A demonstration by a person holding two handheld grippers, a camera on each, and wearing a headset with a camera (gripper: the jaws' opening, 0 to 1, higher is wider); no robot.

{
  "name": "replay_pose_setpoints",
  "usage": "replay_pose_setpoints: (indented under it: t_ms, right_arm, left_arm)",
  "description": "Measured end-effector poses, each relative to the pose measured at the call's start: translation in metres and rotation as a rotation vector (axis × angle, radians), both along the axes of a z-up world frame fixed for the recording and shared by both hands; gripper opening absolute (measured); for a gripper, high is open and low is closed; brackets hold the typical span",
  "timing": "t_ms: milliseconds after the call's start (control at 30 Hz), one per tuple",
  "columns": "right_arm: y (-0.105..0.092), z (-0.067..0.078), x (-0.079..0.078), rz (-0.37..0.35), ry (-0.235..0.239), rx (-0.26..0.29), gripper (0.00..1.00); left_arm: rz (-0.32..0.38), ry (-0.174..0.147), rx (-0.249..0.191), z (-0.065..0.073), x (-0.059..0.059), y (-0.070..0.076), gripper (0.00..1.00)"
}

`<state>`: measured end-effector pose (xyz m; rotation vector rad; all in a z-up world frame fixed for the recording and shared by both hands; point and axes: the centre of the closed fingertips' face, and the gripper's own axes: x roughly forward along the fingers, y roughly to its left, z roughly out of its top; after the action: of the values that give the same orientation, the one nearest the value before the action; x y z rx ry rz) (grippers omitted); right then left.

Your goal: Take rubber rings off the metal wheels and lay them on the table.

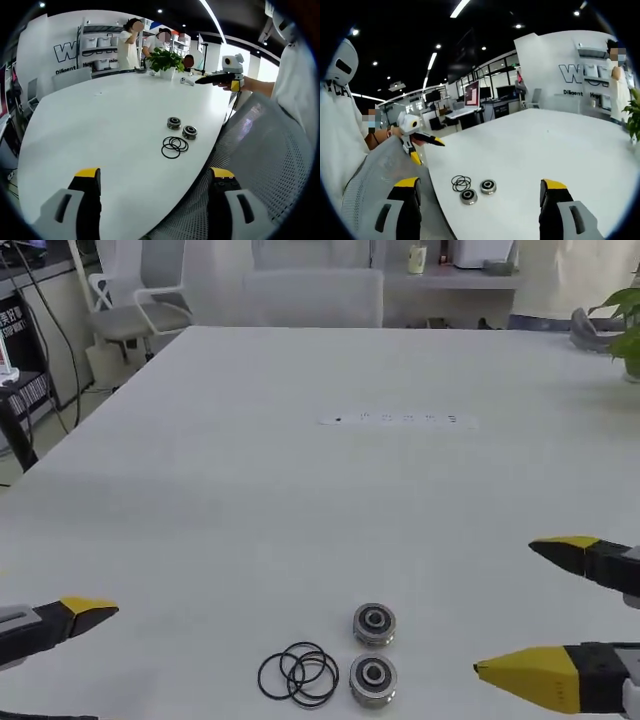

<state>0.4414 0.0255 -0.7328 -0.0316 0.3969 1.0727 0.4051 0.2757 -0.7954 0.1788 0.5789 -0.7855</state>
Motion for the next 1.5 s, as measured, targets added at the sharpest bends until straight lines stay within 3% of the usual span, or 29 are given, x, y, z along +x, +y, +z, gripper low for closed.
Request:
replay_pose_setpoints:
  t_ms: [433,867,1500]
  right_arm:
    - [-0.021,-0.039,-0.003,-0.073,0.057,-0.052,0.99]
    - [-0.035,-0.074,-0.010,-0.113,0.126,-0.106,0.99]
    - [-0.039,-0.082,-0.015,-0.124,0.149,-0.132,0.99]
  left_arm:
    - [0.023,0.013,-0.020,-0.001,0.002,-0.002,0.99]
    - [0.045,0.033,-0.025,-0.005,-0.001,0.000,0.99]
    - [0.051,0.042,-0.031,-0.007,-0.003,0.001,0.99]
